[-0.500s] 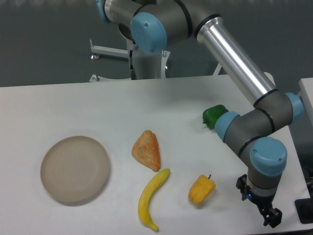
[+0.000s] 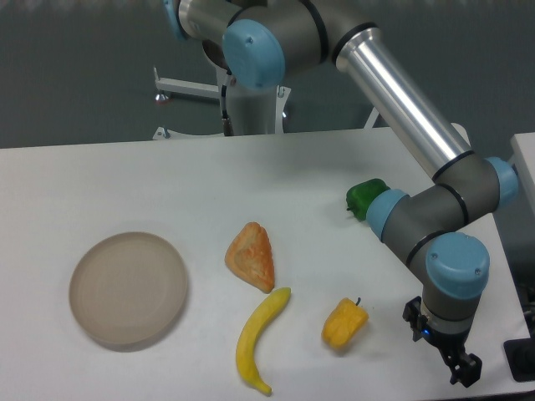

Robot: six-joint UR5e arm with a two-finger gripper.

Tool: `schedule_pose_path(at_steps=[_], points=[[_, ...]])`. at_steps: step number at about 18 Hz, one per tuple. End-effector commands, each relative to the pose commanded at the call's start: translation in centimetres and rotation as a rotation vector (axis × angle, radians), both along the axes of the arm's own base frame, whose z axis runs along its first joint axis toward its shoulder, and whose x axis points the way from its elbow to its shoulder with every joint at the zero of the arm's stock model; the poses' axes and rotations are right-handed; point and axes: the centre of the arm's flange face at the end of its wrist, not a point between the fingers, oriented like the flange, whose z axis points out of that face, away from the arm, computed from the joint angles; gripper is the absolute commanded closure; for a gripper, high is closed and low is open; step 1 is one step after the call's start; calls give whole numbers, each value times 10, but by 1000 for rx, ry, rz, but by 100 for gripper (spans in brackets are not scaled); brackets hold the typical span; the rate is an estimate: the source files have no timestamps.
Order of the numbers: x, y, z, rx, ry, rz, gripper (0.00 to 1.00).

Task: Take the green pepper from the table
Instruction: 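Raise the open gripper and move it above the green pepper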

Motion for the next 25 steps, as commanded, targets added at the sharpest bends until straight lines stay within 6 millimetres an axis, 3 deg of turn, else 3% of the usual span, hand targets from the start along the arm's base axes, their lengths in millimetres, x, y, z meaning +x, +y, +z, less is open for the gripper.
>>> schedule_pose_path(at_steps=[4, 8, 14, 20, 24, 25], points=[[23, -26, 17, -38, -42, 16, 0], [42, -78, 29, -89, -98, 54, 0], [37, -169, 51, -143, -171, 129, 0], [27, -241, 32, -163, -265, 91, 0], [24, -286, 3, -67, -416, 168, 0], [23, -298, 5, -18, -448, 202, 0]])
